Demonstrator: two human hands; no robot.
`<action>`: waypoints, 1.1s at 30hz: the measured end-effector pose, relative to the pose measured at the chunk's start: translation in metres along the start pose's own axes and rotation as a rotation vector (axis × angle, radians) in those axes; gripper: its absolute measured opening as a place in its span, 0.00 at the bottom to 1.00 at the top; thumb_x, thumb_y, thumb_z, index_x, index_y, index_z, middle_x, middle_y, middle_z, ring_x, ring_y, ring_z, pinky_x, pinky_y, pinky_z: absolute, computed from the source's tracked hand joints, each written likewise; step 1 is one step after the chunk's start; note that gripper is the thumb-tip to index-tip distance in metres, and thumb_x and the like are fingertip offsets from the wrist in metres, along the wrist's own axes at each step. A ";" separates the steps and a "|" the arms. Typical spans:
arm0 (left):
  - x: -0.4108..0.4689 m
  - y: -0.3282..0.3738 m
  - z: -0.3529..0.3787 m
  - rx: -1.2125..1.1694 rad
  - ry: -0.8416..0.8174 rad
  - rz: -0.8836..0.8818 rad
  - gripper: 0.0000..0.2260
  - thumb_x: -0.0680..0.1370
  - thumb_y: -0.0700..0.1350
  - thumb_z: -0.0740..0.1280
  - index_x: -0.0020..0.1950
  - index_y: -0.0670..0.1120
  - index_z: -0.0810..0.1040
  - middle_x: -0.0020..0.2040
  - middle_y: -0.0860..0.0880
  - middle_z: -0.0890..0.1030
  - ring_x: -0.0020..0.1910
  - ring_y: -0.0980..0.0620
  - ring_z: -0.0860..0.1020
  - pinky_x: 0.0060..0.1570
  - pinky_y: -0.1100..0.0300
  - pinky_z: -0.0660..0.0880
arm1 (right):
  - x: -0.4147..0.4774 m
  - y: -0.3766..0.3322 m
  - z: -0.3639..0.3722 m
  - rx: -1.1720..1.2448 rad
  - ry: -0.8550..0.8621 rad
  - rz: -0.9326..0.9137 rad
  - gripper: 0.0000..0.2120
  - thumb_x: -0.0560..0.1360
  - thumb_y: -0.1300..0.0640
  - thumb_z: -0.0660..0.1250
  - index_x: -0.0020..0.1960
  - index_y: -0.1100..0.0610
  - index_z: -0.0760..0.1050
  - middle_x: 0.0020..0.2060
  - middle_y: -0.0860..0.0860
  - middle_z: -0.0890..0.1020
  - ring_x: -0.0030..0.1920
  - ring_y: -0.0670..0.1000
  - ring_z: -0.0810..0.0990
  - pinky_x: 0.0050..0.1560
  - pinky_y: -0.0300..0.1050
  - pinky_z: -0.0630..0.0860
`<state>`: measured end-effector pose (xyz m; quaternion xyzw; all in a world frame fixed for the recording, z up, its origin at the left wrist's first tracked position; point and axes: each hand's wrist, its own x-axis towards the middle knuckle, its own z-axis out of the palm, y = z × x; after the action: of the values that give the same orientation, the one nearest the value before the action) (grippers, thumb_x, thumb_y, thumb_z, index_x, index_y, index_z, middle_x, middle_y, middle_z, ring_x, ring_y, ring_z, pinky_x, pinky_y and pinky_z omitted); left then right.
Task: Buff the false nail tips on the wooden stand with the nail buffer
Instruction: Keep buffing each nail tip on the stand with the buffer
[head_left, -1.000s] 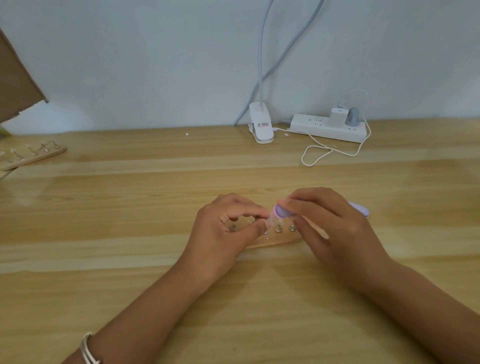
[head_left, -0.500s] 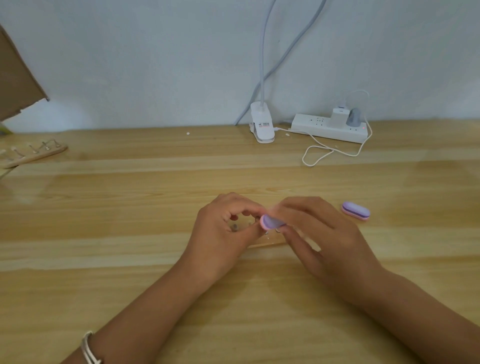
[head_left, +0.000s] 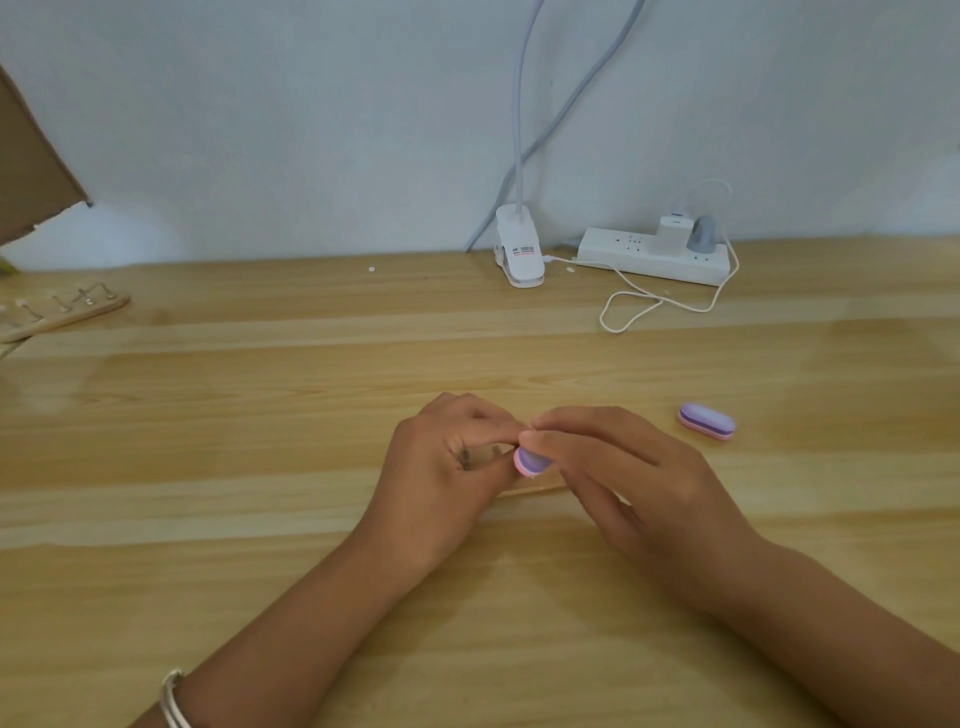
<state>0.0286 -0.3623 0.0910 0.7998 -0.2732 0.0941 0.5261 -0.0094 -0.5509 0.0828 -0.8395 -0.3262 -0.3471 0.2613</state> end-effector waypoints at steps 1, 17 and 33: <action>0.000 0.000 0.000 -0.002 0.004 0.002 0.06 0.70 0.45 0.76 0.45 0.54 0.86 0.42 0.58 0.82 0.46 0.54 0.79 0.44 0.64 0.72 | 0.000 0.000 0.000 0.000 0.000 -0.001 0.13 0.76 0.72 0.67 0.58 0.64 0.83 0.54 0.55 0.83 0.52 0.55 0.84 0.51 0.48 0.79; 0.001 0.003 0.001 -0.068 -0.003 -0.013 0.05 0.75 0.41 0.72 0.48 0.48 0.85 0.42 0.55 0.83 0.44 0.55 0.80 0.43 0.57 0.76 | 0.003 0.008 -0.004 -0.090 0.106 0.088 0.13 0.74 0.73 0.71 0.56 0.63 0.82 0.50 0.52 0.83 0.54 0.46 0.80 0.58 0.28 0.69; 0.001 -0.001 0.000 -0.134 -0.001 -0.016 0.05 0.75 0.44 0.71 0.49 0.50 0.85 0.41 0.53 0.83 0.42 0.54 0.80 0.43 0.54 0.76 | 0.005 0.001 -0.002 -0.034 0.046 0.197 0.12 0.73 0.68 0.70 0.56 0.62 0.81 0.48 0.49 0.82 0.50 0.42 0.79 0.56 0.23 0.64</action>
<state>0.0297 -0.3621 0.0905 0.7650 -0.2727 0.0707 0.5791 -0.0068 -0.5515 0.0874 -0.8636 -0.2300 -0.3444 0.2874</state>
